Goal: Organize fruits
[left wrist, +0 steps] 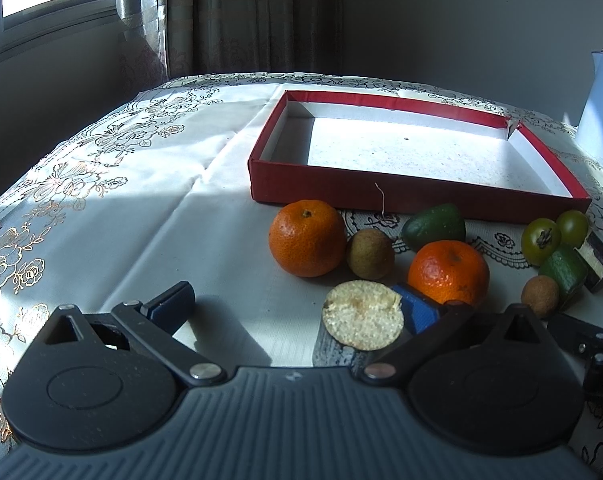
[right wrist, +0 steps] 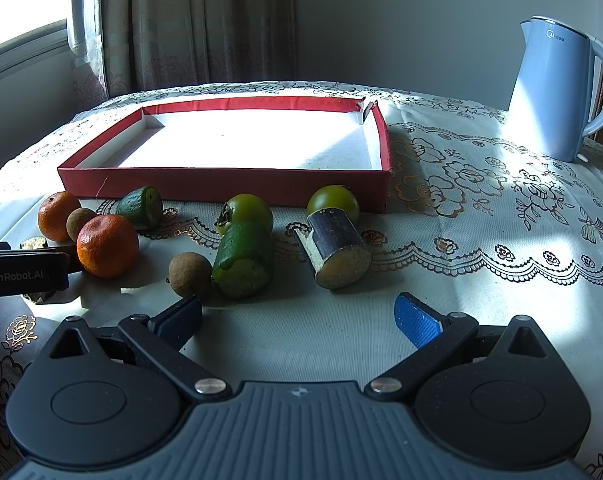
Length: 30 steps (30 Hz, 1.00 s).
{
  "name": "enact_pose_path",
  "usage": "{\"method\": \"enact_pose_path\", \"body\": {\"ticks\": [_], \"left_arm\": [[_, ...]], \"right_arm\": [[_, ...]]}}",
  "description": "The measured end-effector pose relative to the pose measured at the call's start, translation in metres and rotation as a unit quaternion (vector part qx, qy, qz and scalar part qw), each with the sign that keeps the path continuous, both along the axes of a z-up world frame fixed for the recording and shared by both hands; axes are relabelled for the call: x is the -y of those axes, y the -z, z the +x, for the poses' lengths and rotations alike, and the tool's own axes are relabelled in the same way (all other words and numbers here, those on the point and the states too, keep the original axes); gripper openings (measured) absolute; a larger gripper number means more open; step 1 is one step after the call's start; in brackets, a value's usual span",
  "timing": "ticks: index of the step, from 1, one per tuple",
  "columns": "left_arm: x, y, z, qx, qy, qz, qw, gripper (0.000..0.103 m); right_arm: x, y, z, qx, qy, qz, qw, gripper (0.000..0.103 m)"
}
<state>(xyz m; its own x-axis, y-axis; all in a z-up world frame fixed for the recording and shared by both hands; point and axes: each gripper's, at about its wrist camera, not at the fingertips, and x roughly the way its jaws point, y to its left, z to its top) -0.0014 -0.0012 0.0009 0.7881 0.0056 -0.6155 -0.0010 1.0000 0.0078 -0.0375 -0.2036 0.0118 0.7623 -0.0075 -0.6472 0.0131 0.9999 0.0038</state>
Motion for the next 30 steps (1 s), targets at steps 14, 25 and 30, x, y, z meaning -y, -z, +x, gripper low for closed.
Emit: {"method": "enact_pose_path", "body": {"ticks": [14, 25, 30], "left_arm": [[-0.001, 0.0, 0.0, 0.0, 0.0, -0.002, 1.0, 0.103], [-0.001, 0.0, 0.0, 0.0, 0.0, -0.002, 1.0, 0.103], [-0.001, 0.0, 0.0, 0.0, 0.0, -0.002, 1.0, 0.103]], "right_arm": [[0.002, 0.0, 0.0, 0.0, 0.0, 0.0, 1.0, 0.103], [0.016, -0.005, -0.014, 0.022, -0.007, 0.059, 0.998, 0.103], [0.028, -0.006, -0.014, 0.027, 0.008, 0.056, 0.998, 0.103]]}}
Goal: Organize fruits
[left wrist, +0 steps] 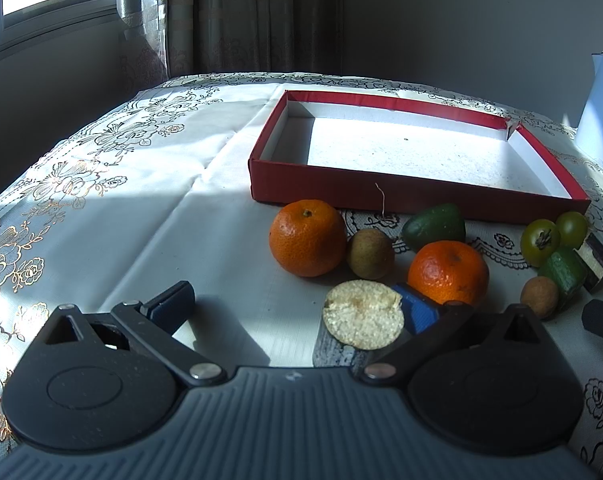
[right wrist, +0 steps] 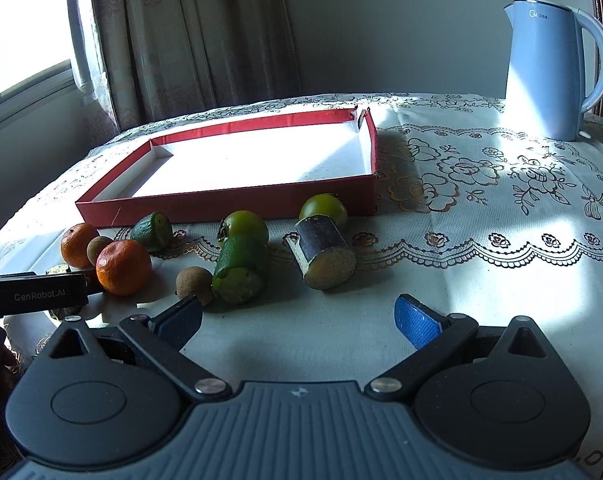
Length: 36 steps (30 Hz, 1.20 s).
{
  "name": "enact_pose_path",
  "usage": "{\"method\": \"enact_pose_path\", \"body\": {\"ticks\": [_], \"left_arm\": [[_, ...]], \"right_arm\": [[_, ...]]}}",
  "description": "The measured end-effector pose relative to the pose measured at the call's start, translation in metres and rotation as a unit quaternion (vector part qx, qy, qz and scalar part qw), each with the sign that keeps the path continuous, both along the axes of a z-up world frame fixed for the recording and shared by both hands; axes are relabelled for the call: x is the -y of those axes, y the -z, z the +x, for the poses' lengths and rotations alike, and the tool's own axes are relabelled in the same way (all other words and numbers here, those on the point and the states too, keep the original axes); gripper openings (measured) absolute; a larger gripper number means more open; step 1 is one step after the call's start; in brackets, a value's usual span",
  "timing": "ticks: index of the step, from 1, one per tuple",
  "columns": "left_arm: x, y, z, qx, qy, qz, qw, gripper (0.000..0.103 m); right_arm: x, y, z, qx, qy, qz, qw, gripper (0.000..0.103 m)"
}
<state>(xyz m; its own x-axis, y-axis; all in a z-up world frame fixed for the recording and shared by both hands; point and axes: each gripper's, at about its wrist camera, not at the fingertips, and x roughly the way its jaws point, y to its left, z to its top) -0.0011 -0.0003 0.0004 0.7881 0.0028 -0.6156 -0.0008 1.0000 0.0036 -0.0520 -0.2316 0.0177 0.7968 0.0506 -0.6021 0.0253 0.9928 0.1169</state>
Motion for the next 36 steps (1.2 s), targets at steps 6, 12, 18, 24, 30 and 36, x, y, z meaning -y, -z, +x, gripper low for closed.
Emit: {"method": "enact_pose_path", "body": {"ticks": [6, 12, 18, 24, 30, 36], "left_arm": [[0.0, 0.0, 0.0, 0.0, 0.0, 0.0, 1.0, 0.103], [0.0, 0.0, 0.0, 0.0, 0.0, 0.0, 1.0, 0.103], [0.0, 0.0, 0.0, 0.0, 0.0, 0.0, 1.0, 0.103], [0.0, 0.0, 0.0, 0.0, 0.0, 0.0, 1.0, 0.103], [0.0, 0.0, 0.0, 0.0, 0.0, 0.0, 1.0, 0.103], [0.0, 0.0, 0.0, 0.0, 0.0, 0.0, 1.0, 0.103]], "right_arm": [[0.013, 0.001, 0.007, -0.011, 0.04, -0.024, 0.999, 0.103], [0.014, 0.004, 0.008, -0.018, 0.05, -0.028, 0.998, 0.103], [0.015, 0.004, 0.007, -0.019, 0.051, -0.024, 0.998, 0.103], [0.015, 0.004, 0.008, -0.019, 0.051, -0.023, 0.998, 0.103], [0.015, 0.004, 0.007, -0.019, 0.051, -0.023, 0.998, 0.103], [0.015, 0.004, 0.007, -0.019, 0.051, -0.023, 0.998, 0.103]]}}
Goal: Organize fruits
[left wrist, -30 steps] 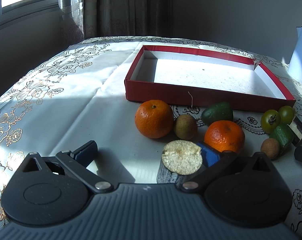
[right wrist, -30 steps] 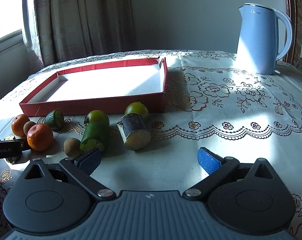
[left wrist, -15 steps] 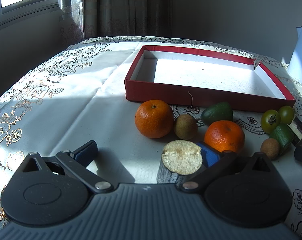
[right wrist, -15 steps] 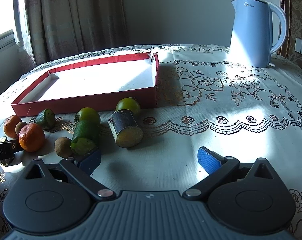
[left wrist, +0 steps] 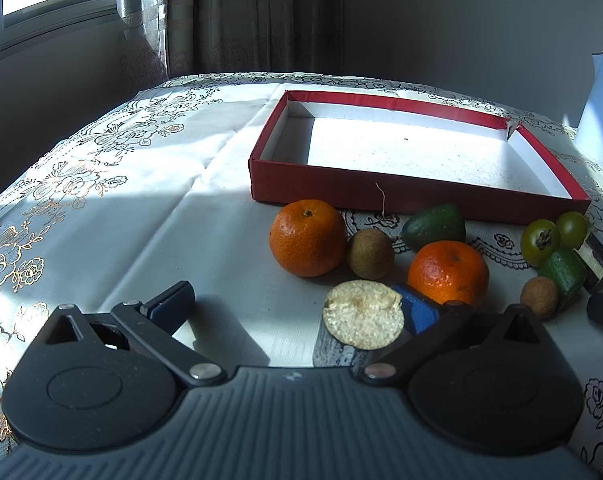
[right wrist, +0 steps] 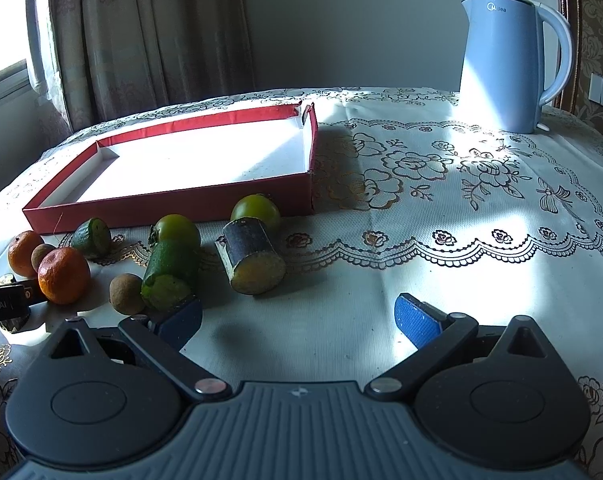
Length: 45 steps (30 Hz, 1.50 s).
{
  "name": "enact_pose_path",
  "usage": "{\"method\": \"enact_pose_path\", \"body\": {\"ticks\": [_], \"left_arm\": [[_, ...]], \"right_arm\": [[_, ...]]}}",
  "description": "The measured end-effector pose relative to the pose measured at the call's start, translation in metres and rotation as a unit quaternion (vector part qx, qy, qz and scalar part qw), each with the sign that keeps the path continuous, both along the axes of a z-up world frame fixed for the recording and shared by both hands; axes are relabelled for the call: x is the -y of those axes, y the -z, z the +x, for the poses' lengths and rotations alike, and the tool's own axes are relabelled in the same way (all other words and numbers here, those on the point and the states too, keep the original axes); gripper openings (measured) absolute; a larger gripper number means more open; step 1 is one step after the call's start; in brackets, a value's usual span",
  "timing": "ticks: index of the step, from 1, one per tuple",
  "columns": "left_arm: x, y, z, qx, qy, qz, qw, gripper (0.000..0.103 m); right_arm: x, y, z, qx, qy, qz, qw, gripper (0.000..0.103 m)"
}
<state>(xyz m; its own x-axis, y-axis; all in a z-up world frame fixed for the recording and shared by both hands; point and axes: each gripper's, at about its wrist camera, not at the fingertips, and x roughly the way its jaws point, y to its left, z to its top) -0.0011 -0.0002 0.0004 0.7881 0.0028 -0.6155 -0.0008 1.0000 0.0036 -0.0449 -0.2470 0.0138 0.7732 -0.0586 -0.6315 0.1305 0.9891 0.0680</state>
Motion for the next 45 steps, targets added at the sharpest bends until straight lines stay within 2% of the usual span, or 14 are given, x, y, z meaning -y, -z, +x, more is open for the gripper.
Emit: {"method": "enact_pose_path", "body": {"ticks": [45], "left_arm": [[0.0001, 0.0, 0.0, 0.0, 0.0, 0.0, 1.0, 0.103]], "right_arm": [[-0.0004, 0.0001, 0.0007, -0.003, -0.005, -0.002, 1.0, 0.103]]}}
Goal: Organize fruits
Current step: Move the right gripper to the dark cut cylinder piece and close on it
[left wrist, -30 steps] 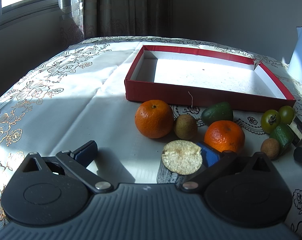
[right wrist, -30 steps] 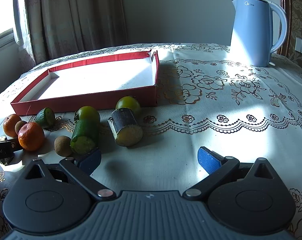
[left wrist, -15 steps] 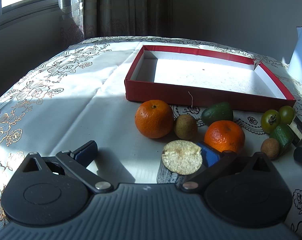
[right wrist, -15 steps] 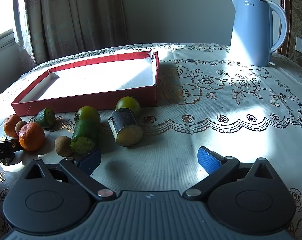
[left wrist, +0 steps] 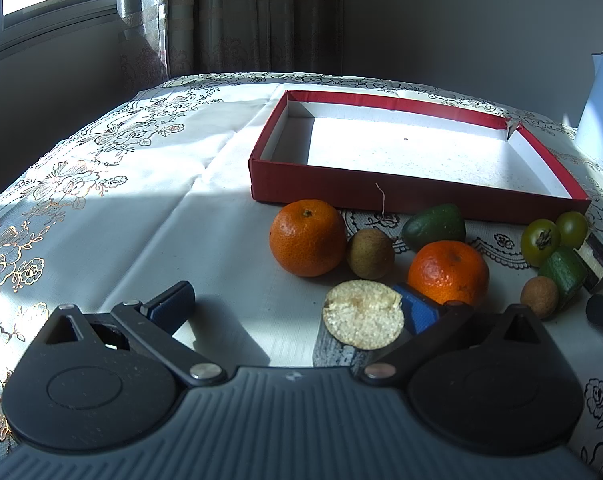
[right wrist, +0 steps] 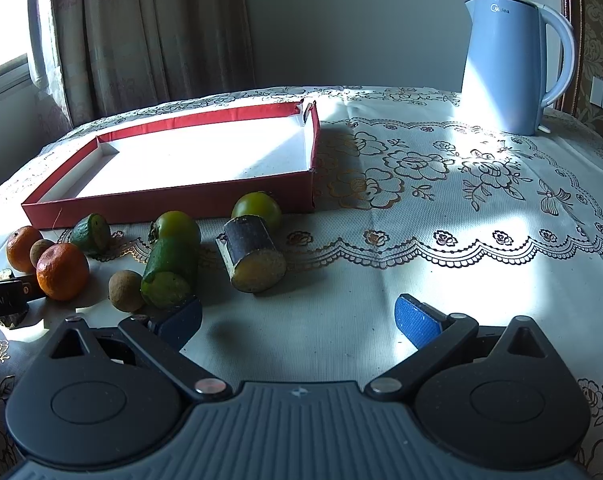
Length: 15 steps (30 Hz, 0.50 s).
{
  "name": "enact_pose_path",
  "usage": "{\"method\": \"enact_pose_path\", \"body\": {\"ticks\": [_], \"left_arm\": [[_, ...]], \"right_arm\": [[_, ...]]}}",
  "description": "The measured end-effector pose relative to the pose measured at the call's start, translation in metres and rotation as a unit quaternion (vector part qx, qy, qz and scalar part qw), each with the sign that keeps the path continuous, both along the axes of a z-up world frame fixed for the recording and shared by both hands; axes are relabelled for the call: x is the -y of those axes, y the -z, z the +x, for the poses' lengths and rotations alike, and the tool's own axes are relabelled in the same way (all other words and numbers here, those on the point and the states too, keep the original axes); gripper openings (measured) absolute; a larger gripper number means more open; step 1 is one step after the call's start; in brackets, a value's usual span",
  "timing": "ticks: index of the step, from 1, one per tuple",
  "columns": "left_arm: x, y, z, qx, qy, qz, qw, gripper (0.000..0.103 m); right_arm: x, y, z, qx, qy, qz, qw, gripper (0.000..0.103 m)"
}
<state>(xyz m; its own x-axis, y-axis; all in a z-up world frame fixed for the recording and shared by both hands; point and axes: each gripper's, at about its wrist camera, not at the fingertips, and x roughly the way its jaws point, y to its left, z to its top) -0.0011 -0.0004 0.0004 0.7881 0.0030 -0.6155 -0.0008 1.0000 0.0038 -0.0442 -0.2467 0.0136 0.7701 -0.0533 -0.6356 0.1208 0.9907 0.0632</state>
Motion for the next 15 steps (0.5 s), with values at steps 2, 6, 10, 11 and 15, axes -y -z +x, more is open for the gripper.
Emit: {"method": "enact_pose_path", "body": {"ticks": [2, 6, 10, 11, 15], "left_arm": [[0.0, 0.0, 0.0, 0.0, 0.0, 0.0, 1.0, 0.103], [0.0, 0.0, 0.0, 0.0, 0.0, 0.0, 1.0, 0.103], [0.0, 0.0, 0.0, 0.0, 0.0, 0.0, 1.0, 0.103], [0.0, 0.0, 0.0, 0.0, 0.0, 0.0, 1.0, 0.103], [0.0, 0.0, 0.0, 0.0, 0.0, 0.0, 1.0, 0.103]], "right_arm": [[0.001, -0.001, 0.0, 0.003, -0.008, 0.004, 1.0, 0.103], [0.001, -0.003, 0.0, 0.006, -0.012, -0.01, 1.0, 0.103], [0.002, -0.009, 0.002, 0.016, -0.017, -0.031, 0.999, 0.103], [0.001, -0.01, 0.003, 0.02, -0.018, -0.038, 0.999, 0.103], [0.002, -0.014, 0.008, 0.028, -0.03, -0.048, 0.998, 0.103]]}}
